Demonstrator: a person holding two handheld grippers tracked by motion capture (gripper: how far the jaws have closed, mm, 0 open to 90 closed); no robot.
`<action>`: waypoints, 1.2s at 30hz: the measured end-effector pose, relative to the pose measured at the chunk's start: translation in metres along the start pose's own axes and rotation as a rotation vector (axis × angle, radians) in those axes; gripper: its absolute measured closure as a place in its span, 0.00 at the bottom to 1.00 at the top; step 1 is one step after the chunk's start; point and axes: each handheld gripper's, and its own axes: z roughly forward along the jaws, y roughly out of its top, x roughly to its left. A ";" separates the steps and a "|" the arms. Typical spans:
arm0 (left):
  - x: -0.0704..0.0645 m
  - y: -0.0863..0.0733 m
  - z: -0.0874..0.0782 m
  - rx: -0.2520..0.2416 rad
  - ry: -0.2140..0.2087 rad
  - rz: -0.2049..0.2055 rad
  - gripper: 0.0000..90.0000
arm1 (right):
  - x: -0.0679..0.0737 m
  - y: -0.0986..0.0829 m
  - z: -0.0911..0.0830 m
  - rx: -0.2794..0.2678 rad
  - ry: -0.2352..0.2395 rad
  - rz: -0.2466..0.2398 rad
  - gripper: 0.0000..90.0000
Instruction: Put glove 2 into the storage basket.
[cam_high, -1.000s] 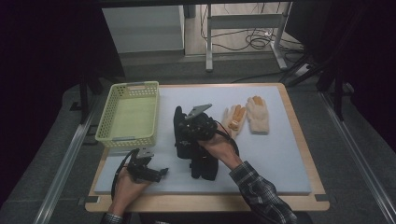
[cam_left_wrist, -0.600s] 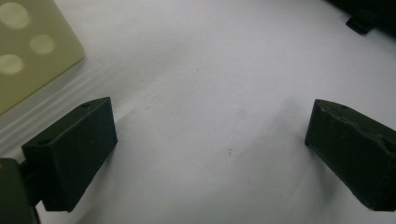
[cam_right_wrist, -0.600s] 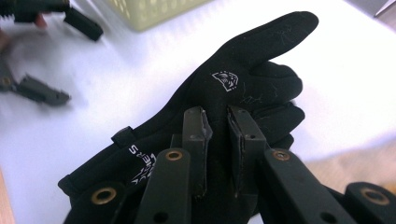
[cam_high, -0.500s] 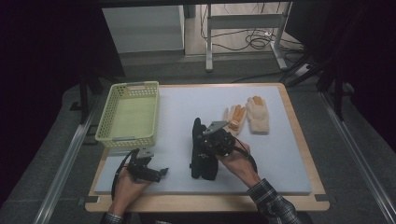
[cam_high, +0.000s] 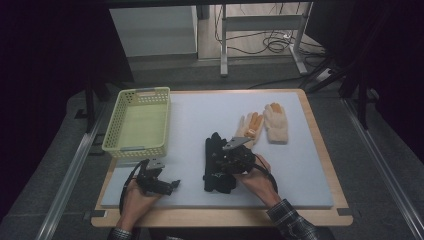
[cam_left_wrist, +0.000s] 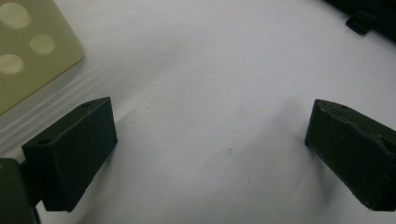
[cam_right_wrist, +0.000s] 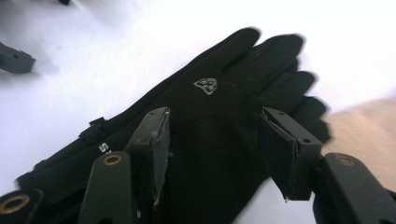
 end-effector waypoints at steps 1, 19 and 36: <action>0.000 0.000 0.000 0.000 0.000 0.000 0.03 | -0.002 -0.001 -0.010 -0.006 0.005 0.010 0.48; 0.000 0.000 0.000 -0.001 0.002 -0.002 0.03 | -0.002 -0.059 -0.034 0.016 0.081 0.074 0.85; 0.000 0.000 0.000 -0.001 0.002 -0.002 0.03 | 0.017 -0.064 -0.023 0.020 0.135 0.055 0.84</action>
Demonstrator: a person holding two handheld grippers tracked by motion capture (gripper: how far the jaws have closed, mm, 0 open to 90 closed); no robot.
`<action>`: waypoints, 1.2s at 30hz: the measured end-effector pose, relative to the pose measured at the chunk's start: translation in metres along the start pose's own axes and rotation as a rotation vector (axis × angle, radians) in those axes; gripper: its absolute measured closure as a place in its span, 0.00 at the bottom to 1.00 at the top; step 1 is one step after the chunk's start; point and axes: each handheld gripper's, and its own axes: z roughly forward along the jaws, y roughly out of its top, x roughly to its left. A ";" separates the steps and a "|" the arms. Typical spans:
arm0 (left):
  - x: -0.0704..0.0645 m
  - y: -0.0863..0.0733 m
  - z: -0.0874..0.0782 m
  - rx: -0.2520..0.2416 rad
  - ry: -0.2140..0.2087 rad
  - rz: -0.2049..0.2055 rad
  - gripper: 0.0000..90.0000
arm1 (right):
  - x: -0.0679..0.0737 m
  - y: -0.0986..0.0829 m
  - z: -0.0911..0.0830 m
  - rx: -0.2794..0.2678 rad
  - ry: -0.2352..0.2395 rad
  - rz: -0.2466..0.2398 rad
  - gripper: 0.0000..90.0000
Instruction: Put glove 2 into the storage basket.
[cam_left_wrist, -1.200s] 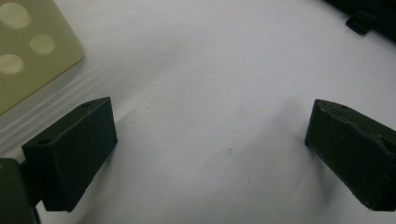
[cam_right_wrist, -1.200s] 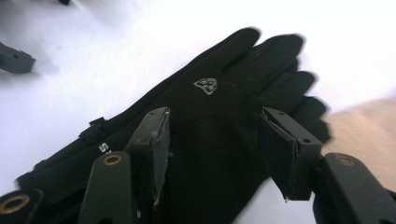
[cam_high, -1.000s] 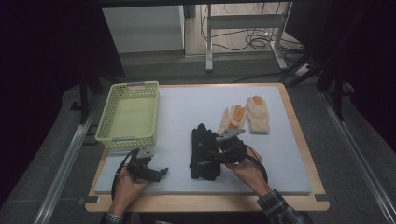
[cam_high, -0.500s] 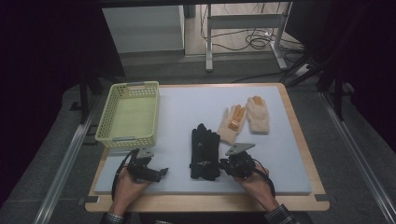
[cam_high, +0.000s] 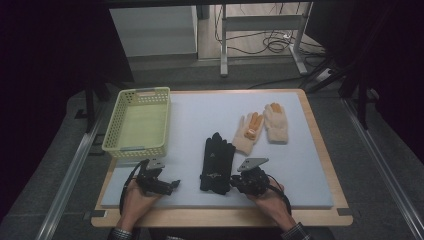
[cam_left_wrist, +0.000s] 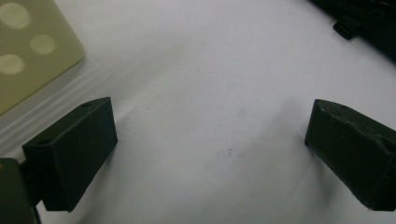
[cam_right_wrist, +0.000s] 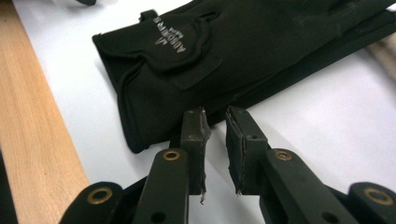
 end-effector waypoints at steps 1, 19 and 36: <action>0.000 0.000 0.000 0.000 0.000 0.000 0.03 | 0.001 0.000 0.001 -0.001 0.001 -0.002 0.84; 0.017 -0.014 -0.012 -0.001 0.034 -0.050 0.02 | 0.017 0.021 0.040 -0.047 0.039 -0.047 0.82; 0.017 -0.014 -0.012 0.003 0.038 -0.050 0.02 | 0.022 0.048 0.072 -0.074 0.005 -0.085 0.82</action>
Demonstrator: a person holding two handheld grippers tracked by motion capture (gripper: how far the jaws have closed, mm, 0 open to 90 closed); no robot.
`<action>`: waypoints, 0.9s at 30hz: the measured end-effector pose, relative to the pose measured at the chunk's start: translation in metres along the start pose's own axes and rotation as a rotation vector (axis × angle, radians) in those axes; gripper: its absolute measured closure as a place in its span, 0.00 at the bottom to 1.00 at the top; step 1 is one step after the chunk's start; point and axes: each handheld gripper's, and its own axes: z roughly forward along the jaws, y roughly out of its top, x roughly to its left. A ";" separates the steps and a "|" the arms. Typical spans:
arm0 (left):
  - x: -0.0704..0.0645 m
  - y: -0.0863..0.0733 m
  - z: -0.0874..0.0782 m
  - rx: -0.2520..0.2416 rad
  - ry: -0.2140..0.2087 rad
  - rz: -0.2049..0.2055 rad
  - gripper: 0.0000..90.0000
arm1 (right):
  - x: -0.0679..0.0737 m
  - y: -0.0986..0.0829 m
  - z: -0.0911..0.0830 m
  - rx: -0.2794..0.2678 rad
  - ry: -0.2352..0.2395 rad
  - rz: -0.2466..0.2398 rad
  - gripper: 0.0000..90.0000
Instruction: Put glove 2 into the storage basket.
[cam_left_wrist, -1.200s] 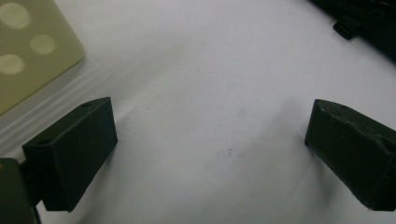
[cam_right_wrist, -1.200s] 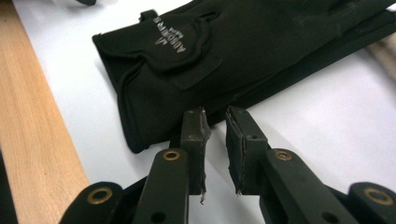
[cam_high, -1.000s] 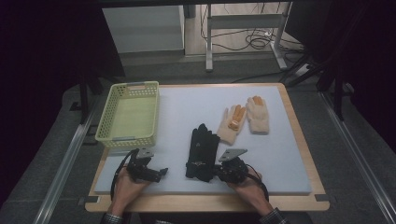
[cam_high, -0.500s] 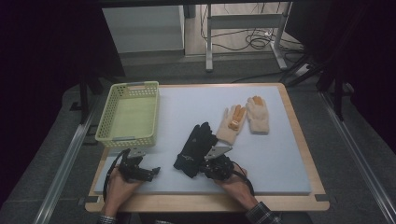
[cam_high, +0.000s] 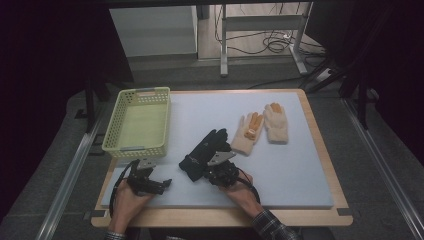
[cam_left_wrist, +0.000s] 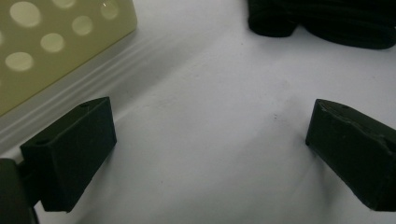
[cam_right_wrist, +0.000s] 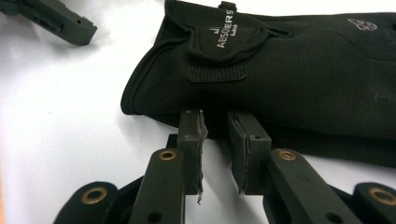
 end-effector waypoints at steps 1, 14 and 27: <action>0.000 0.000 0.000 0.000 0.000 0.000 0.02 | 0.000 0.001 0.001 0.000 -0.002 -0.003 0.82; 0.000 0.000 0.000 -0.004 -0.003 -0.003 0.02 | -0.014 -0.008 -0.032 -0.007 -0.060 -0.013 0.63; 0.000 0.000 0.000 0.000 -0.006 0.001 0.01 | -0.057 -0.040 -0.076 -0.010 -0.179 0.068 0.46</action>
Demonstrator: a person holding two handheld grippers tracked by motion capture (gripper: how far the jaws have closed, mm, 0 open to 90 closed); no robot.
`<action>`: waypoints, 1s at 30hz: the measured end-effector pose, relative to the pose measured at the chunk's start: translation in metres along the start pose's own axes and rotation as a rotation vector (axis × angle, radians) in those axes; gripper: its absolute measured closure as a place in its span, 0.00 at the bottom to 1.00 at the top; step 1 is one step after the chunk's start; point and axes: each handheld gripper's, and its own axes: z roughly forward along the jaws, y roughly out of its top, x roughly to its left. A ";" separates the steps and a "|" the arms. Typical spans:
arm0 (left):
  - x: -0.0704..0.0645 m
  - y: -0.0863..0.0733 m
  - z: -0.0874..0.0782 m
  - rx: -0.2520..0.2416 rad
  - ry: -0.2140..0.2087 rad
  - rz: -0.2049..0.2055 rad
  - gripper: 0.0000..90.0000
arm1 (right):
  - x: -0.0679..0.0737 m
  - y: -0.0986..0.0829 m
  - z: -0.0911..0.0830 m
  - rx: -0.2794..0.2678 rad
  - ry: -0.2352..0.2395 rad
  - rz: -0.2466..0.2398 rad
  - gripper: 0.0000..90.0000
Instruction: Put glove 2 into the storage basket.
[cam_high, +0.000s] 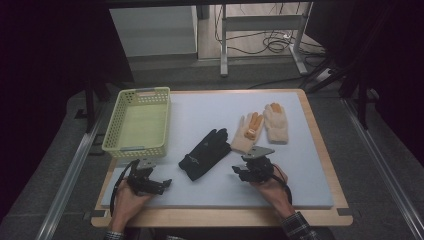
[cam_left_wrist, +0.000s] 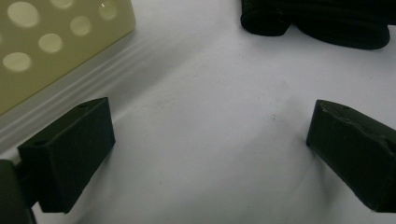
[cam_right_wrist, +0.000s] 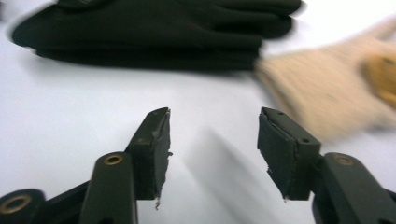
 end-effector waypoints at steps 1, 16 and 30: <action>0.000 0.000 0.000 0.003 -0.001 0.000 0.00 | -0.004 -0.003 -0.002 0.001 -0.008 0.006 0.45; -0.026 0.031 -0.004 0.000 -0.097 0.058 0.00 | -0.060 -0.042 -0.031 0.045 -0.152 0.090 0.28; -0.052 0.097 0.036 0.043 -0.109 0.132 0.00 | -0.082 -0.053 -0.030 0.064 -0.158 0.189 0.14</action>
